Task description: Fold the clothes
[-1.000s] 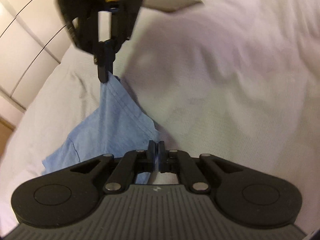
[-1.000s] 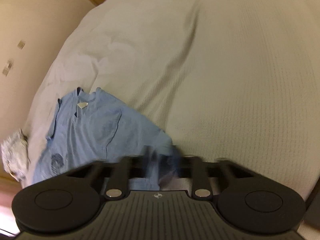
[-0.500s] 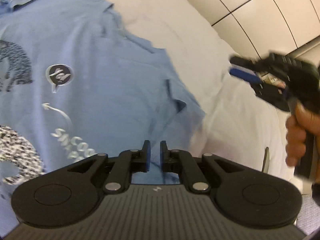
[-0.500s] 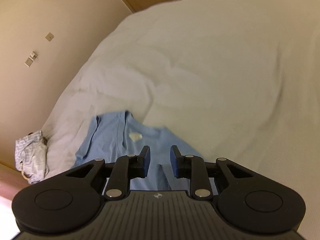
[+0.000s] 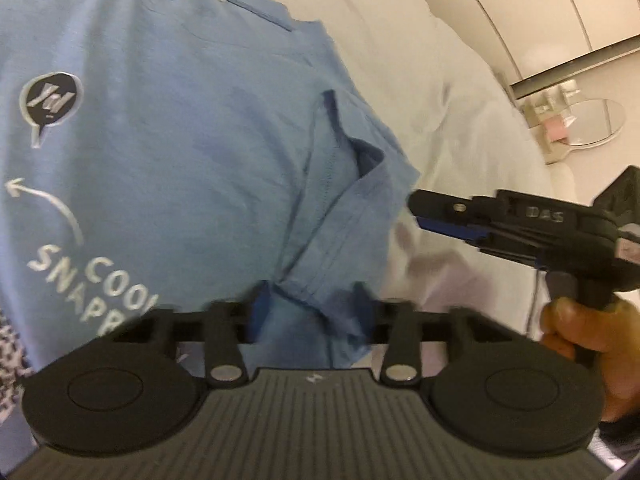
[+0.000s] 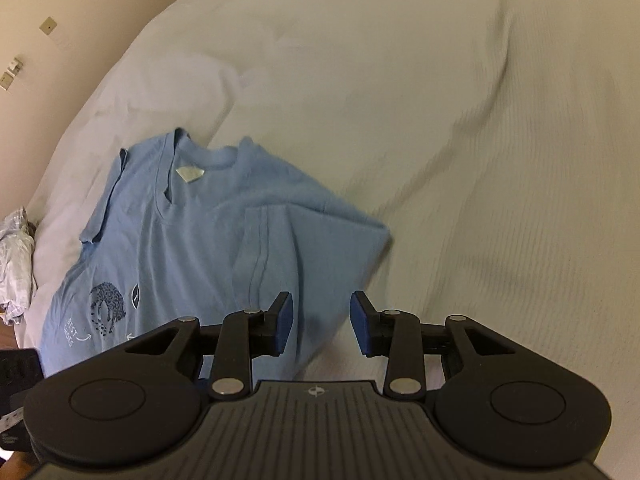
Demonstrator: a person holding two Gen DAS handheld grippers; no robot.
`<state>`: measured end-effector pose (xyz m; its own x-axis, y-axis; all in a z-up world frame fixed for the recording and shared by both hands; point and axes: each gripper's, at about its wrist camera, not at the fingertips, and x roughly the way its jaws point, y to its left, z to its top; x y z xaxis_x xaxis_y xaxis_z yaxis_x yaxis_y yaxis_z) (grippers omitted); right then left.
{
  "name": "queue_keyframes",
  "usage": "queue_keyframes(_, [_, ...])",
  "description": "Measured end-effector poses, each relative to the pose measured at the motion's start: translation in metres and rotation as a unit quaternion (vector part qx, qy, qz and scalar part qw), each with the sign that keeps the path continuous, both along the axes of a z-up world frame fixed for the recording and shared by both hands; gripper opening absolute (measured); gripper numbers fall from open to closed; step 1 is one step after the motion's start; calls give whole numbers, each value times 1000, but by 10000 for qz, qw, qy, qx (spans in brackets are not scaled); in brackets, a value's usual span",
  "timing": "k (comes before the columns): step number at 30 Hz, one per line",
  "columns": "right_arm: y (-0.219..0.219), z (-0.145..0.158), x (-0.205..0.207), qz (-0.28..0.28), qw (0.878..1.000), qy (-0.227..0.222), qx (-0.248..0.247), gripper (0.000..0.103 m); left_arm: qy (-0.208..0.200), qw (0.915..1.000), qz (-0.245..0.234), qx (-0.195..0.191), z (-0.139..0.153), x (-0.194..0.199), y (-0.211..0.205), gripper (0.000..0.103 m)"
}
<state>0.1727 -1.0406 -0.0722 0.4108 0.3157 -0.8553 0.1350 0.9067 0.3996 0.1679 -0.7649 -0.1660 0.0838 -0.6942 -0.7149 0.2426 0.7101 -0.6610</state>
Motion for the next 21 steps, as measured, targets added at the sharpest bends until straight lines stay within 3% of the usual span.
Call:
queue_keyframes(1, [-1,-1,-1,-1,10000,-2,-12,36,-40,10000,-10,-31,2,1,0,3])
queue_keyframes(2, [-1,-2,0,20,10000,-29,-61,36,-81,9999,-21,-63,5,1,1,0])
queue_keyframes(7, [7,2,23,592,9950,-426,-683,36,-77,9996,229,-157,14,-1,19,0])
queue_keyframes(12, [18,-1,50,1601,9776,-654,-1196,36,139,9992,374,-74,6,-3,32,0])
queue_keyframes(13, [20,-4,54,1761,9745,-631,-1236,36,222,9991,361,-73,2,-2,31,4])
queue_keyframes(14, [23,-6,56,1932,9708,-601,-1292,36,301,9989,347,-72,-1,-2,29,18])
queue_keyframes(16, [24,-9,58,2091,9675,-543,-1317,36,394,9986,346,-105,-5,-1,25,35])
queue_keyframes(21, [20,-10,56,2088,9690,-473,-1232,36,611,9968,431,-280,-19,6,4,31])
